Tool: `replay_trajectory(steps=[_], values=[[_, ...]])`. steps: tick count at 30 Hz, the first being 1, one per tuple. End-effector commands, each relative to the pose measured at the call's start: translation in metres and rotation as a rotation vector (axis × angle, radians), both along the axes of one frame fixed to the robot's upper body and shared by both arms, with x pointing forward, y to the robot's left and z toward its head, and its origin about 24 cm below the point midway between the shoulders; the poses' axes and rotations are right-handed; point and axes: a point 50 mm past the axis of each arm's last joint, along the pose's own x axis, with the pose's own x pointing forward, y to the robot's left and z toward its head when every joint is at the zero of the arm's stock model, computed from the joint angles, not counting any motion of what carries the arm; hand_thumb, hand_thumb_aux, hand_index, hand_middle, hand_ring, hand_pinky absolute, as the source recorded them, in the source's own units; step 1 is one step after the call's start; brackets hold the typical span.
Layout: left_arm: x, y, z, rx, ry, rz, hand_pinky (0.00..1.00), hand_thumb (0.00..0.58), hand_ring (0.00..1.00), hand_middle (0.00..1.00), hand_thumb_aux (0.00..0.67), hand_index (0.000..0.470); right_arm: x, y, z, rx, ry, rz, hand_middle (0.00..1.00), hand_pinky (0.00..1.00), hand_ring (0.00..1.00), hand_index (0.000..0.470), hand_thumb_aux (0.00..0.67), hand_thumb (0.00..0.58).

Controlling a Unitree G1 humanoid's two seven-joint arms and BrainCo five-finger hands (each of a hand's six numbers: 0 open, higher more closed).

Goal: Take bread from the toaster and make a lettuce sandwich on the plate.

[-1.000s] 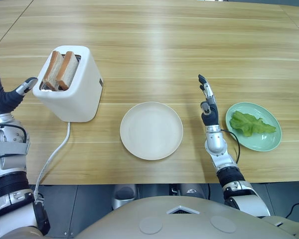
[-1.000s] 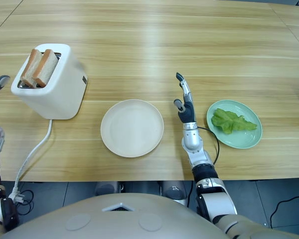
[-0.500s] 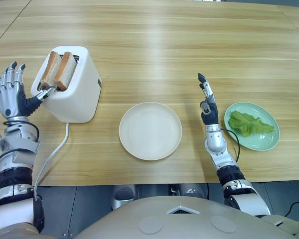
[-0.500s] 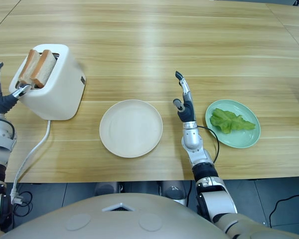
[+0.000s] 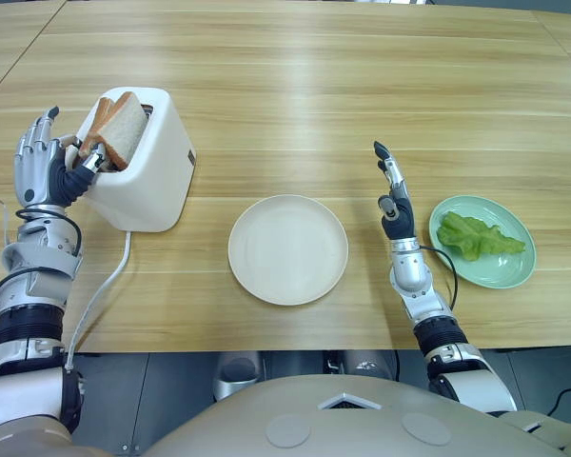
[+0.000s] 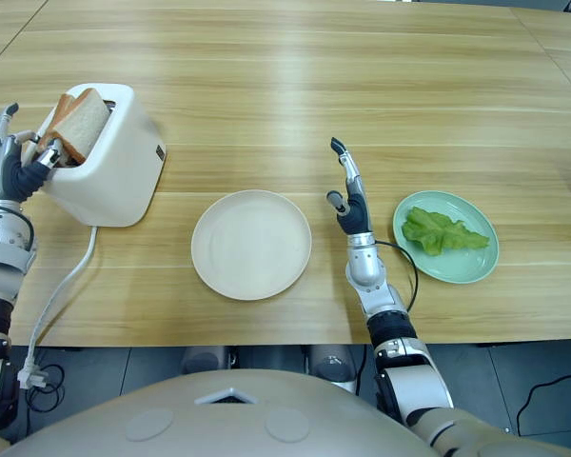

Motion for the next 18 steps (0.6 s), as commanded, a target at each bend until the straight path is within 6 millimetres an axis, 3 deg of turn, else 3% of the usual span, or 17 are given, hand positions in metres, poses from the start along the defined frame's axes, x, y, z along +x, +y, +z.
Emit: replay_trajectory(steps=[1,11,18], values=[[0.003,-0.001,-0.013,-0.011,0.078,-0.010,0.00,0.580,0.00,0.00,0.670,0.460,-0.001,-0.004,0.001,0.003,-0.004,-0.011,0.00,0.00,0.00,0.000,0.000,0.000],[0.006,-0.010,-0.021,-0.080,0.058,-0.071,0.00,0.580,0.00,0.00,0.670,0.460,0.002,-0.009,0.003,0.021,-0.004,-0.031,0.00,0.00,0.00,0.000,0.000,0.000],[0.003,-0.008,-0.005,-0.103,-0.104,-0.056,0.00,0.580,0.00,0.00,0.670,0.460,0.003,-0.011,0.004,0.025,-0.004,-0.040,0.00,0.00,0.00,0.000,0.000,0.000]])
